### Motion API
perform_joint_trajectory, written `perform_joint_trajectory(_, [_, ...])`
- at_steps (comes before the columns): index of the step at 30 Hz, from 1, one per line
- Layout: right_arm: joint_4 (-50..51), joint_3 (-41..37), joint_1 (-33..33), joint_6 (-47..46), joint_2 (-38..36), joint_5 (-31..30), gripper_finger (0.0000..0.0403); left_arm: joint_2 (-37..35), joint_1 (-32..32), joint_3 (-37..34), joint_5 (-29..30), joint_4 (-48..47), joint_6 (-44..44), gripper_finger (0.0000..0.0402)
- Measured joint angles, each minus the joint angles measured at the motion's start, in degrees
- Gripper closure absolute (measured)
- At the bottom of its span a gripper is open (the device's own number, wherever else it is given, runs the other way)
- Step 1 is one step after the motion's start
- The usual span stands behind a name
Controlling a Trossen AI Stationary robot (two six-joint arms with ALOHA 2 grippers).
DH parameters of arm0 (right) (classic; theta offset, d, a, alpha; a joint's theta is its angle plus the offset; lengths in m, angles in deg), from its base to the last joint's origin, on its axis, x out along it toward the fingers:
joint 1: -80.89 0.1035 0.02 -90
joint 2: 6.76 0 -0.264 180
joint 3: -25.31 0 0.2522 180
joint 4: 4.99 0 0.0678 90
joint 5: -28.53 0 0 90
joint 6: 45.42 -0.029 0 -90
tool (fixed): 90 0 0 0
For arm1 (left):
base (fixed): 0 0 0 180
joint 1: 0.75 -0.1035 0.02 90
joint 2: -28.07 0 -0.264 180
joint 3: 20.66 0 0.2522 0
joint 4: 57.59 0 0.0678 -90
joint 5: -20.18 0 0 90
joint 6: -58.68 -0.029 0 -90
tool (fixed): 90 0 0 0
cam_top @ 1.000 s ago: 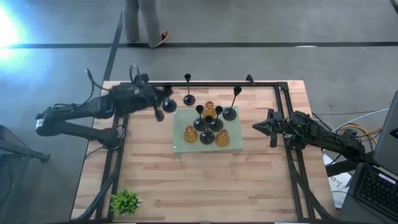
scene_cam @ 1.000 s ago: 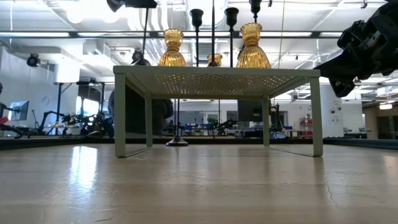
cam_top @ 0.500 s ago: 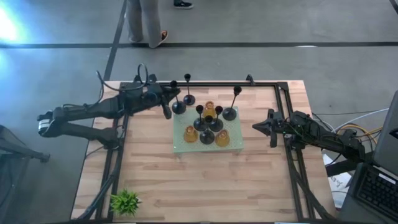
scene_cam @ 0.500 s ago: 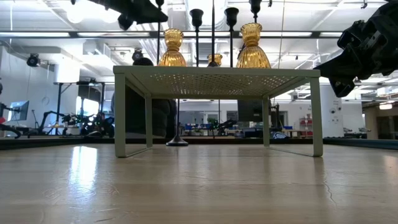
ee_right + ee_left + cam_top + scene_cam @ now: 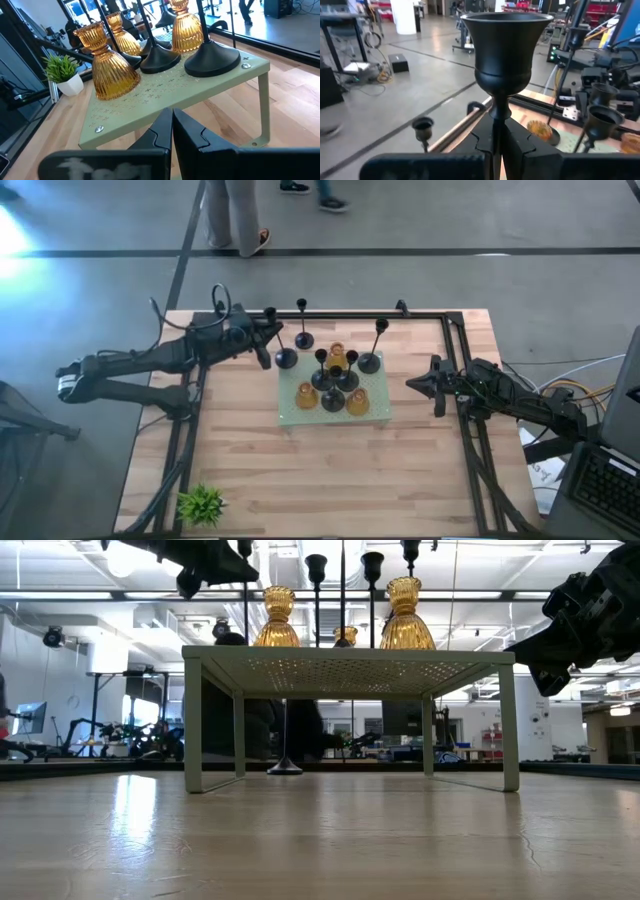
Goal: Pick & Place candle stick holders
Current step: Put the black candle holder on the shelf
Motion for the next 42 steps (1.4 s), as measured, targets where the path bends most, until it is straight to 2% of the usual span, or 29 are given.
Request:
perform_joint_trajectory(12, [0.0, 0.0, 0.0, 0.0, 0.0, 0.0, 0.0394, 0.8, 0.6, 0.0, -1.8, -1.5, 0.9, 0.0386])
perform_joint_trajectory(24, [0.0, 0.0, 0.0, 0.0, 0.0, 0.0, 0.0394, 5.3, 0.7, 1.0, -4.5, 0.6, -0.9, 0.0386])
perform_joint_trajectory(42, [0.0, 0.0, 0.0, 0.0, 0.0, 0.0, 0.0394, 5.6, 0.8, 1.0, -6.9, 1.2, -1.0, 0.0386])
